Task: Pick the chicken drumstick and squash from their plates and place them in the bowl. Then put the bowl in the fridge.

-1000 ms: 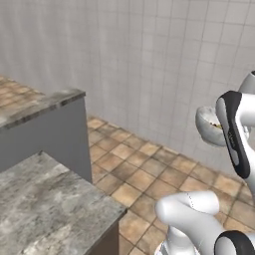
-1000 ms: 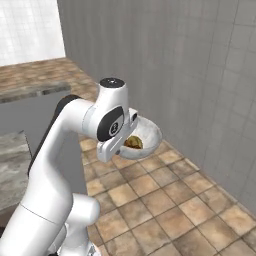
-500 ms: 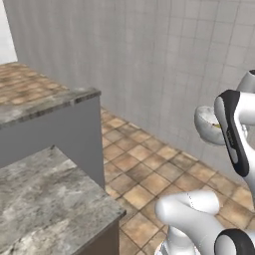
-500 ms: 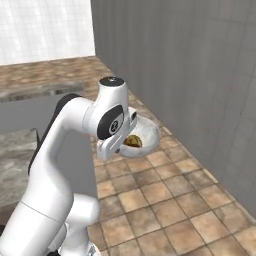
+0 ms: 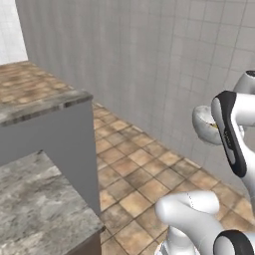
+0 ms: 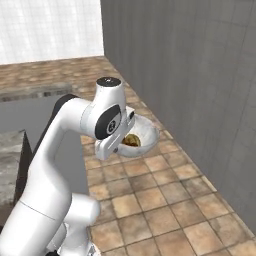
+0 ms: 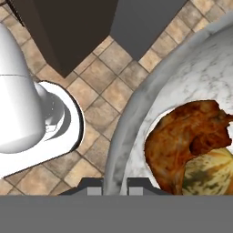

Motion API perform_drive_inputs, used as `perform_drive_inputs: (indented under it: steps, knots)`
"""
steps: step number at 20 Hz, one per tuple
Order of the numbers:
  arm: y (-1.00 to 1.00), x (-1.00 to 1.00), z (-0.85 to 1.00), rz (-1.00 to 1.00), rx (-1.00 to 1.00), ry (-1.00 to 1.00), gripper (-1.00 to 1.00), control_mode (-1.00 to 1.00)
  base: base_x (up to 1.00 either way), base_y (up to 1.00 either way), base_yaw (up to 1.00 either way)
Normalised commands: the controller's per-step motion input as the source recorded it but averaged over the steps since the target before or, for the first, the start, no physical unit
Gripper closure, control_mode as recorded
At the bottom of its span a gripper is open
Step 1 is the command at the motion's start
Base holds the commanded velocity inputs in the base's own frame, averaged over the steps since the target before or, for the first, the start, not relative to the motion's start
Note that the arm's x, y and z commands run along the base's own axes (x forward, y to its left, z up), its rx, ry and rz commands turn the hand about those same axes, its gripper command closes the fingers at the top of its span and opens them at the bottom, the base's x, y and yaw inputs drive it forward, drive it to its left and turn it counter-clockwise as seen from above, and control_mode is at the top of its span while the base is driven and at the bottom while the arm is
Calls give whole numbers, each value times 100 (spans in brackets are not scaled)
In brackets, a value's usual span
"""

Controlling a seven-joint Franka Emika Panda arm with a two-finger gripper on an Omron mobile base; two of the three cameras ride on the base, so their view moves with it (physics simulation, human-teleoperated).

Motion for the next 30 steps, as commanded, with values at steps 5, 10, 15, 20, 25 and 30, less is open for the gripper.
perform_drive_inputs:
  steps: [5,10,15,20,25,30]
  knots:
    - [0,0,0,0,0,0,100,100,48,-65,0]
    - [0,0,0,0,0,0,100,100,69,-38,13]
    - [0,0,0,0,0,0,100,100,62,-13,54]
    - [0,0,0,0,0,0,100,100,57,-13,57]
    - [0,0,0,0,0,0,100,100,61,-26,34]
    - [0,0,0,0,0,0,100,100,63,-34,22]
